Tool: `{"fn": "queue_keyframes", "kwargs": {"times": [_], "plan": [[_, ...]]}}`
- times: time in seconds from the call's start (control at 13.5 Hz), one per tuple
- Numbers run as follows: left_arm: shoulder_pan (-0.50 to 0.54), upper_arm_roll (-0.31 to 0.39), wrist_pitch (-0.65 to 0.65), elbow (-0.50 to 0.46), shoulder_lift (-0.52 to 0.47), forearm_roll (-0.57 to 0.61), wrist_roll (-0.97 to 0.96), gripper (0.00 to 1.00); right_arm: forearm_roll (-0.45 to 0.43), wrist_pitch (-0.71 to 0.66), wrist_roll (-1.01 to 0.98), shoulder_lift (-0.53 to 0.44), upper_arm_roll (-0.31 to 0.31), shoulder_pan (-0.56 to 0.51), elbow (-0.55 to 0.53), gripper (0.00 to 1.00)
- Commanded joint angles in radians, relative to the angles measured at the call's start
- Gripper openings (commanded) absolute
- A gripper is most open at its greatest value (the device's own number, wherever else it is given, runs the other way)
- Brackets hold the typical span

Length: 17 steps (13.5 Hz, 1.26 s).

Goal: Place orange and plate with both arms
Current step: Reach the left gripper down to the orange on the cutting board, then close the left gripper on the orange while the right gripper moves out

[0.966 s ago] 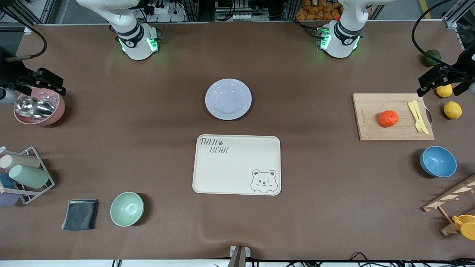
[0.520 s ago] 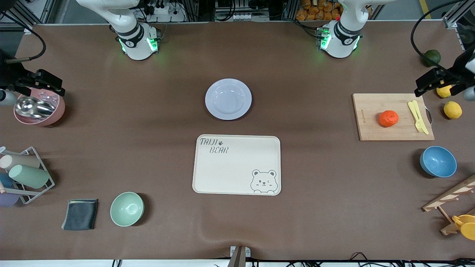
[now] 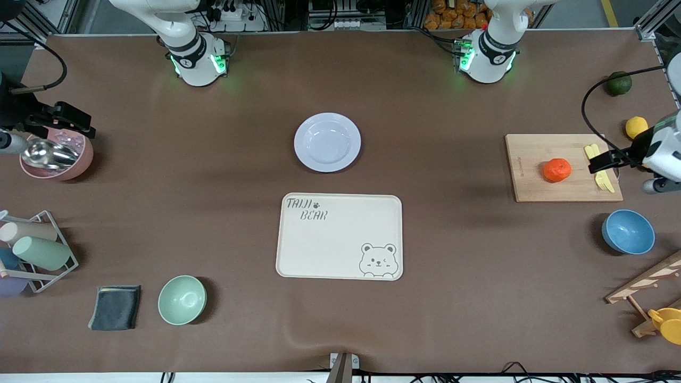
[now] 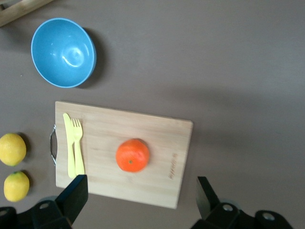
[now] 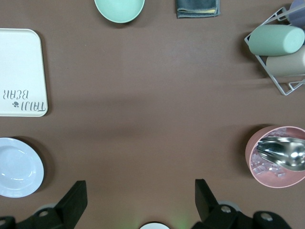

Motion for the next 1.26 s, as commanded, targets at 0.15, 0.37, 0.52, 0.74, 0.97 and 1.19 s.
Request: {"fn": "queue_keyframes", "kwargs": {"times": [0.15, 0.37, 0.52, 0.74, 0.97, 1.19], "plan": [[0.064, -0.008, 0.194, -0.246, -0.031, 0.035, 0.003, 1.0, 0.058, 0.022, -0.013, -0.013, 0.012, -0.019, -0.037, 1.0], [0.101, -0.008, 0.267, -0.298, 0.004, 0.036, 0.003, 1.0, 0.162, 0.025, -0.013, 0.005, 0.012, -0.016, -0.055, 1.0], [0.108, -0.008, 0.33, -0.329, 0.024, 0.036, 0.001, 1.0, 0.184, 0.025, -0.003, 0.021, 0.015, 0.02, -0.057, 1.0], [0.13, -0.008, 0.372, -0.332, 0.084, 0.036, 0.003, 1.0, 0.259, 0.019, 0.015, 0.059, 0.015, 0.037, -0.059, 1.0], [0.16, -0.007, 0.436, -0.337, 0.143, 0.046, 0.015, 1.0, 0.339, 0.011, 0.009, 0.094, 0.012, -0.003, -0.059, 1.0], [0.176, -0.01, 0.447, -0.337, 0.177, 0.049, 0.015, 1.0, 0.359, 0.011, -0.006, 0.128, 0.012, -0.04, -0.057, 1.0]]}}
